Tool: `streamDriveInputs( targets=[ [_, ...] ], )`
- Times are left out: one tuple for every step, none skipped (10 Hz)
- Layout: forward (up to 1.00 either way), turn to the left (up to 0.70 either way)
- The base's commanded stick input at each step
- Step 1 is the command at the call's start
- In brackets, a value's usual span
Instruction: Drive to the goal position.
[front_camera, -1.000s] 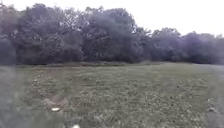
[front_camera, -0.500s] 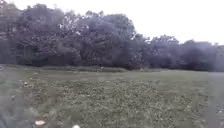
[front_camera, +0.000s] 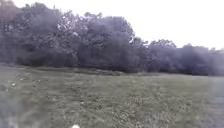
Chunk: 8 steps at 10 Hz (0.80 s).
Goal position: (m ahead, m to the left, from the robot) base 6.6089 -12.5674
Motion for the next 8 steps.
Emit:
streamDriveInputs(
  targets=[
    [0.6, -0.15],
    [0.6, -0.15],
    [0.6, -0.15],
    [0.6, -0.15],
    [0.6, -0.15],
    [0.6, -0.15],
    [0.6, -0.15],
    [0.6, -0.15]
  ],
)
